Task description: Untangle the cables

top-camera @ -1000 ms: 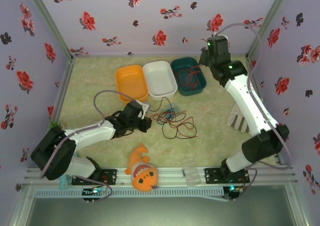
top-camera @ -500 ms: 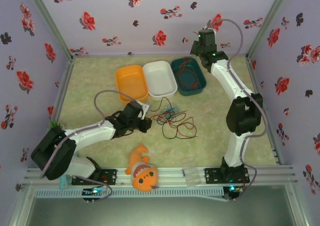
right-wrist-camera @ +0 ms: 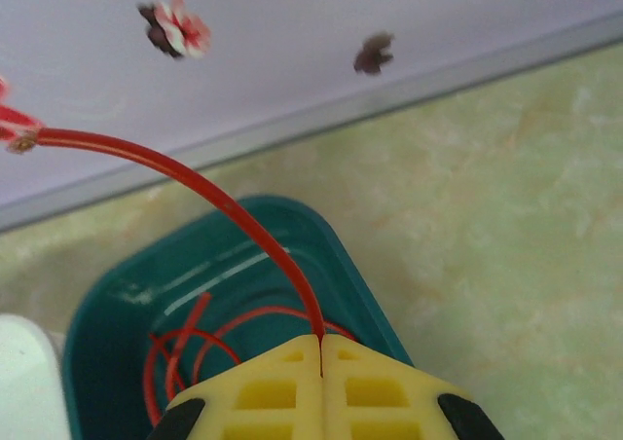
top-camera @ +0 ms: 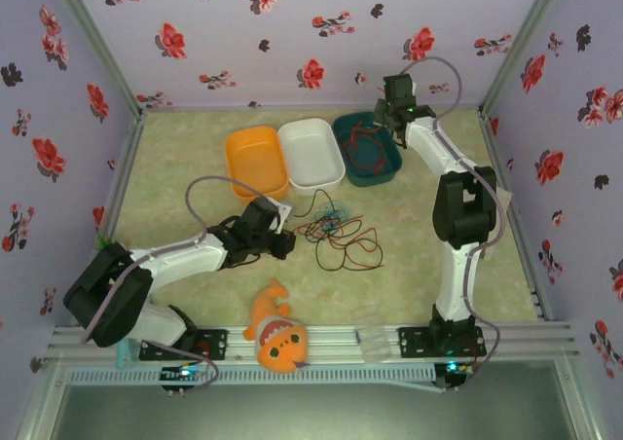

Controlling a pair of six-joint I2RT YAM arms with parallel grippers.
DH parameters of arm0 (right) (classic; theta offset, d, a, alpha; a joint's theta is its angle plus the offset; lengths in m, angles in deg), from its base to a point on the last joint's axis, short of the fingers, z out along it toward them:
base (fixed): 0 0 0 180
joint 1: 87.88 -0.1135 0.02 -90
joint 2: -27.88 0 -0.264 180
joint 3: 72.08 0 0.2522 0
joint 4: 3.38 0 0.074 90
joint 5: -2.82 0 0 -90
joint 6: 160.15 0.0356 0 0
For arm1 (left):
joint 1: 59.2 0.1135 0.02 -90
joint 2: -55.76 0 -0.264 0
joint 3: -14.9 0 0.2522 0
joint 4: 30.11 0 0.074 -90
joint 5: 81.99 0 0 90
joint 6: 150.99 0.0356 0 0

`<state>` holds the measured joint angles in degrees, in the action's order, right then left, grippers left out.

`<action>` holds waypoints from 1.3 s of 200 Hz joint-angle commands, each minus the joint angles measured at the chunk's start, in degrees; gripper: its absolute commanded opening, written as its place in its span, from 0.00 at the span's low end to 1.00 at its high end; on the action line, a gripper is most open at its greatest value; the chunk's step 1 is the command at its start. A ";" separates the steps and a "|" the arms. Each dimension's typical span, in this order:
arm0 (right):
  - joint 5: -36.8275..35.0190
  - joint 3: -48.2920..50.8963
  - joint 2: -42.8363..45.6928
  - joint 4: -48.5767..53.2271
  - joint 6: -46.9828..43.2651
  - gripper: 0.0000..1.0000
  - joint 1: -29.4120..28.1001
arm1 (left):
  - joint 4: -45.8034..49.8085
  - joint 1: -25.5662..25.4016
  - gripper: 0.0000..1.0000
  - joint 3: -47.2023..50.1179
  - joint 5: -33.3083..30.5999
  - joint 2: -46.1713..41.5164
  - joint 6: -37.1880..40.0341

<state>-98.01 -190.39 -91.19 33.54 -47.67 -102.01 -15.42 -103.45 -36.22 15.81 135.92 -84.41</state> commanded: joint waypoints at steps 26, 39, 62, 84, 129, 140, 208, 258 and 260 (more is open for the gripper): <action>-0.16 0.65 -1.06 11.58 -0.16 0.00 0.16 | 0.30 -0.05 0.00 -1.90 1.26 1.13 1.67; -0.21 1.09 -1.10 13.08 -0.17 0.00 0.18 | 0.30 -0.07 0.00 -2.05 1.33 1.35 1.62; -0.24 1.09 -1.76 14.94 -1.08 0.00 0.16 | 0.30 -0.05 0.00 -2.39 1.53 1.62 1.62; 0.18 -0.15 -3.24 16.90 -2.74 0.00 0.11 | 0.38 -0.06 0.00 -2.63 1.58 2.06 1.54; -0.37 -4.36 -6.92 20.00 -6.32 0.00 -1.10 | 0.48 -0.06 0.00 -2.81 1.79 2.12 1.45; -1.74 -5.82 -8.01 20.91 -7.18 0.00 -1.57 | 0.56 -0.05 0.00 -2.90 1.81 2.17 1.45; -6.75 -14.28 -13.83 22.44 -10.66 0.03 -3.75 | 0.63 -0.06 0.00 -3.07 1.80 2.27 1.56; -6.40 -22.14 -17.49 25.96 -12.17 0.29 -3.72 | 0.68 -0.08 0.00 -3.16 1.80 1.78 1.63; -6.37 -22.28 -17.42 26.08 -12.26 0.29 -3.76 | 0.70 -0.06 0.00 -3.22 1.79 1.76 1.62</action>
<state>-103.23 -208.97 -107.45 56.12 -58.47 -105.88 -15.39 -103.45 -37.82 16.66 137.56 -84.38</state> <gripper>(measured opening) 0.268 0.070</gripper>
